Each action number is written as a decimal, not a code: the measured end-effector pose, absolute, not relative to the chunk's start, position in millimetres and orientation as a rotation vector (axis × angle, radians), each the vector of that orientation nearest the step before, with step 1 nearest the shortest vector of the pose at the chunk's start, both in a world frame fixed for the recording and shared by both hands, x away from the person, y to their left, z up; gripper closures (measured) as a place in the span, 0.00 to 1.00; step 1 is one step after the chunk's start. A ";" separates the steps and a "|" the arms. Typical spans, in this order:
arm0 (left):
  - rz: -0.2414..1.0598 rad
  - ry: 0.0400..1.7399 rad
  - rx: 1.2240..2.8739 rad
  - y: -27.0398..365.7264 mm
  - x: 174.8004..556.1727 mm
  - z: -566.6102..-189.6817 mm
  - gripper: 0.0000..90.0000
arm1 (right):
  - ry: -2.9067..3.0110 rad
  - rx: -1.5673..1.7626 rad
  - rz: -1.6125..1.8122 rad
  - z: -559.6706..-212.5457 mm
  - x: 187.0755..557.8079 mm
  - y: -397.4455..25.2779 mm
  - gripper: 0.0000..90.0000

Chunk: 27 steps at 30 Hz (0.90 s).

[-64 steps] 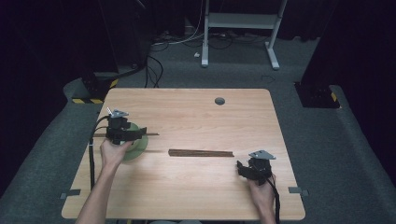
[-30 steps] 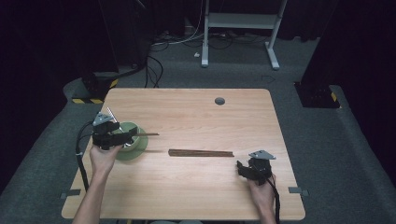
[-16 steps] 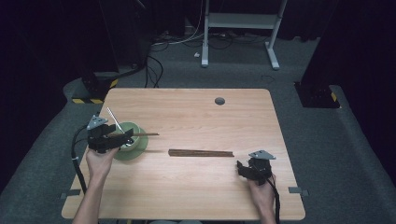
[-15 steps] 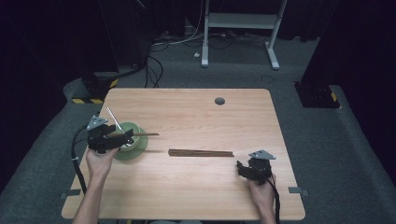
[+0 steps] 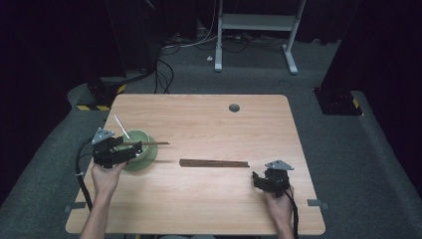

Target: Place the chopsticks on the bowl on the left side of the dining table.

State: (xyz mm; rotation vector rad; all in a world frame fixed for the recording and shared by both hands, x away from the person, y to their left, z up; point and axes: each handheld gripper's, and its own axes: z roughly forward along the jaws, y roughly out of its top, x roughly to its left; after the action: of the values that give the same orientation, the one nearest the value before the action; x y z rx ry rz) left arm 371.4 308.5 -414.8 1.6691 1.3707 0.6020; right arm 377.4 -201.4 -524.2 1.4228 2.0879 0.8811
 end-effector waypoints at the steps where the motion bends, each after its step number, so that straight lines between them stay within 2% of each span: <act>1: 0.599 1.372 1.669 307.8 371.3 -415.4 0.23 | 2.088 1.423 0.881 -524.2 377.4 -201.4 0.30; 27: 0.624 1.375 1.693 293.5 358.2 -430.9 0.20 | 2.089 1.422 0.881 -524.2 377.2 -201.4 0.30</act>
State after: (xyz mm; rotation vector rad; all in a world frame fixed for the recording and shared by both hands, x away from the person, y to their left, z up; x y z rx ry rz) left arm 358.2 293.5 -430.9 1.6935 1.3753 0.6241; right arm 377.2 -201.4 -524.2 1.4222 2.0889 0.8809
